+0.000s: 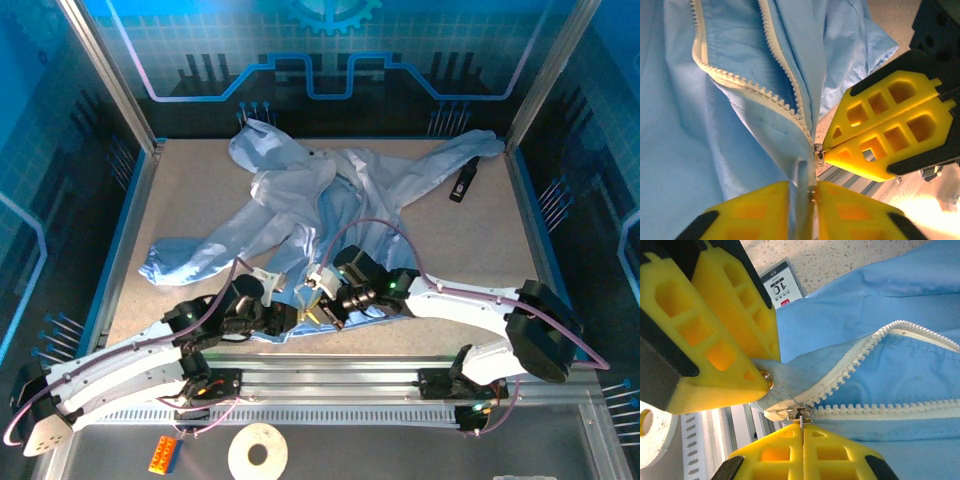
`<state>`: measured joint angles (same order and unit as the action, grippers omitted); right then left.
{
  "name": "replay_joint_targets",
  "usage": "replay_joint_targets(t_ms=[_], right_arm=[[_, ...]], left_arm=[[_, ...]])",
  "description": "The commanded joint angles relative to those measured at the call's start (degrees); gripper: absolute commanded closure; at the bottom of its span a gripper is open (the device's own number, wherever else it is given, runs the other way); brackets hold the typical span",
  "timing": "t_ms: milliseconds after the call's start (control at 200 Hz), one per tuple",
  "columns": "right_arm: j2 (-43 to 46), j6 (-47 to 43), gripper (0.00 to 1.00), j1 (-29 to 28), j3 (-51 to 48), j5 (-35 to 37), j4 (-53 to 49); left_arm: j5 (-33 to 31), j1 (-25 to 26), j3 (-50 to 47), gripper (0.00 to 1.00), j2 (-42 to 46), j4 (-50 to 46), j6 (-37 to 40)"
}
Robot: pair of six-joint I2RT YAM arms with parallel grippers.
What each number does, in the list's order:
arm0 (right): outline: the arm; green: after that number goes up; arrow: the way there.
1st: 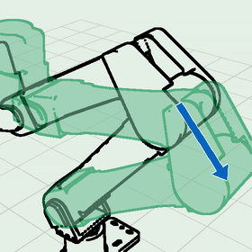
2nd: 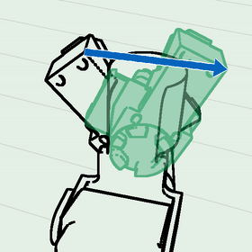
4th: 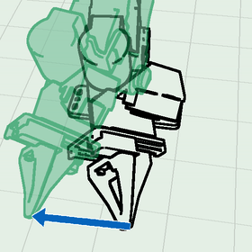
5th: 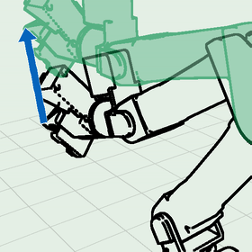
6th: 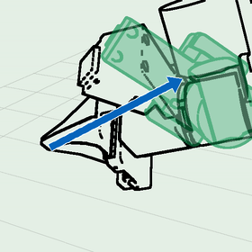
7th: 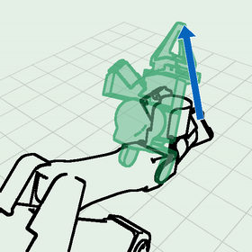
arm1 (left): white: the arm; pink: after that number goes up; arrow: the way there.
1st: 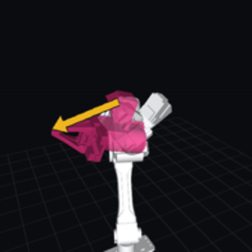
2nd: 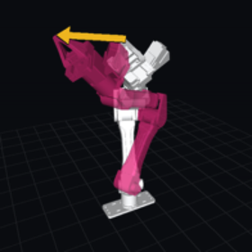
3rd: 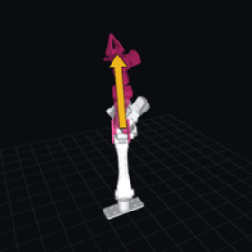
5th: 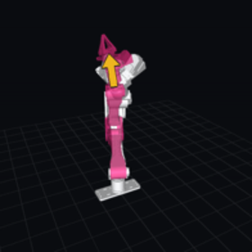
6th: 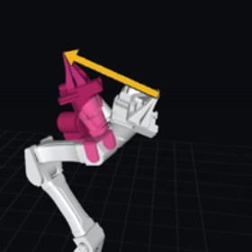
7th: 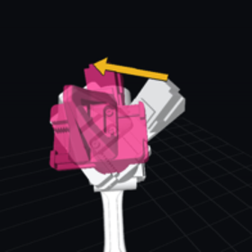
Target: Zip up the jacket
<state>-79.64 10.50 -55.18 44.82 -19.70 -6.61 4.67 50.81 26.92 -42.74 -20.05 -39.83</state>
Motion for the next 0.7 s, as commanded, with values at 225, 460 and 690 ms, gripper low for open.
replay_joint_targets(t_ms=[225,460,690], right_arm=[[0.8,0.0,1.00,-0.7,1.3,1.8,0.2],[1.3,0.6,1.00,-0.8,1.0,4.8,1.2],[2.4,-0.2,1.00,-1.0,-0.3,8.6,1.7]], left_arm=[[5.6,-0.5,0.8,1.00,-0.8,0.2,2.1],[10.0,-0.5,3.0,1.00,-5.4,-3.1,2.0],[10.6,-1.3,4.0,1.00,-5.4,-4.4,1.7]])
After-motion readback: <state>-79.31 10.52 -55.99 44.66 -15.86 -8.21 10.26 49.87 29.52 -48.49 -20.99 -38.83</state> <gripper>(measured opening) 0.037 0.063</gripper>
